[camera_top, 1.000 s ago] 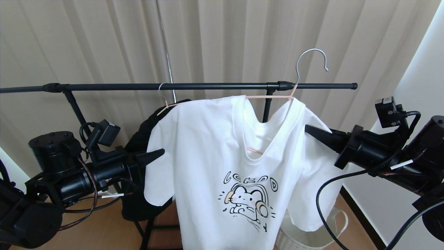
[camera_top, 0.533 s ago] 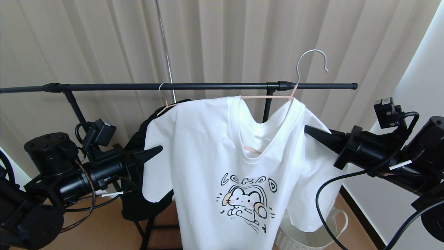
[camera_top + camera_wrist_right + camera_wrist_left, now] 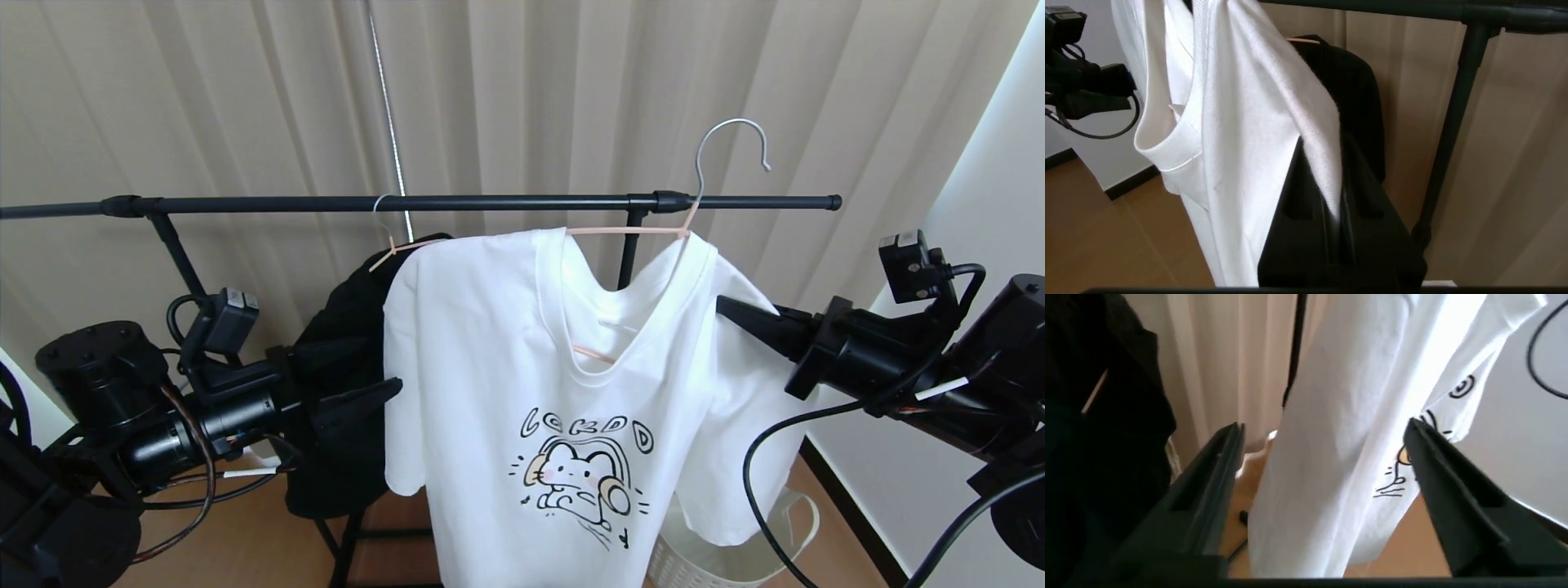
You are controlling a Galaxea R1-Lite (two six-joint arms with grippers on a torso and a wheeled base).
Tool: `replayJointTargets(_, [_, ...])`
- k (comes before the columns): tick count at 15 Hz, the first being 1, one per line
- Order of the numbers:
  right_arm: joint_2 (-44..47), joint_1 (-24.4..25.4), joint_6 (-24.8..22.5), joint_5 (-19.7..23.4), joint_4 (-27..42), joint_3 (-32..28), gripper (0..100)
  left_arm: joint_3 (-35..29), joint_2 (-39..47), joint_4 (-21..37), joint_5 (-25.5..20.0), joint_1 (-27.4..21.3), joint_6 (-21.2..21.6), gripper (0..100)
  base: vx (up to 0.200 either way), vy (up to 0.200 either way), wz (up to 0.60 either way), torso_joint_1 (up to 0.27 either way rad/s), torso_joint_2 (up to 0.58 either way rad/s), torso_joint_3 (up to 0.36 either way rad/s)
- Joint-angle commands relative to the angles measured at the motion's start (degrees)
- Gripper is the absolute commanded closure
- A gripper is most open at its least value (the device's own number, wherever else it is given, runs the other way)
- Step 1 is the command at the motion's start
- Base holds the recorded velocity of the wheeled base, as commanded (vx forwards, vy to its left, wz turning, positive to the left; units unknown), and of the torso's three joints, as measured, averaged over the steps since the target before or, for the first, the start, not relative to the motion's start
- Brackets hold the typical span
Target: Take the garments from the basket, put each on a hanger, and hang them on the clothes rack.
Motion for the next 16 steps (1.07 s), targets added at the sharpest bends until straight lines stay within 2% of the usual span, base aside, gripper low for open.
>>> replayJointTargets(1, [0.11, 0.06, -0.07, 0.03, -0.02, 0.10, 100, 1.31, -0.49, -3.60, -1.83, 1.07, -3.32, 0, 0.000, 0.000, 0.00, 0.000, 0.00, 0.000])
replayJointTargets(2, [0.20, 0.06, -0.07, 0.03, -0.02, 0.19, 100, 1.40, -1.63, -4.30, -2.71, 1.16, -6.65, 0, 0.000, 0.000, 0.00, 0.000, 0.00, 0.000])
replayJointTargets(3, [0.11, -0.12, -0.07, 0.21, -0.02, 0.36, 100, 0.78, -4.27, -4.04, -3.15, 1.16, -13.07, 0, 0.000, 0.000, 0.00, 0.000, 0.00, 0.000])
replayJointTargets(6, [-0.16, -1.17, -0.33, 3.37, -0.11, 1.15, 100, -0.54, -6.55, -1.93, -3.15, 0.72, -13.69, 0, 0.000, 0.000, 0.00, 0.000, 0.00, 0.000])
replayJointTargets(7, [-0.07, -1.44, -0.42, 4.07, -0.11, 1.33, 100, -1.50, -8.58, 2.20, -3.15, 0.01, -13.69, 0, 0.000, 0.000, 0.00, 0.000, 0.00, 0.000])
replayJointTargets(9, [0.81, -1.52, -0.51, 4.16, -0.20, 1.59, 100, -6.42, -14.29, 16.35, -2.97, 0.19, -13.51, 0, 0.000, 0.000, 0.00, 0.000, 0.00, 0.000])
replayJointTargets(11, [1.43, -1.52, -0.51, 4.16, -0.20, 1.51, 100, -12.75, -16.22, 25.58, -2.97, 0.54, -11.84, 0, 0.000, 0.000, 0.00, 0.000, 0.00, 0.000])
replayJointTargets(12, [2.39, -1.52, -0.51, 4.34, -0.37, 1.24, 100, -19.70, -18.60, 36.92, -2.97, 0.45, -8.94, 0, 0.000, 0.000, 0.00, 0.000, 0.00, 0.000])
replayJointTargets(15, [3.80, -1.52, -0.33, 5.04, -5.03, 1.77, 100, -33.85, -19.47, 60.12, -2.97, -1.57, 0.64, 0, 0.000, 0.000, 0.00, 0.000, 0.00, 0.000])
replayJointTargets(16, [3.89, -1.52, -0.25, 5.04, -5.12, 1.95, 100, -38.68, -19.39, 66.62, -2.97, -3.24, 2.49, 0, 0.000, 0.000, 0.00, 0.000, 0.00, 0.000])
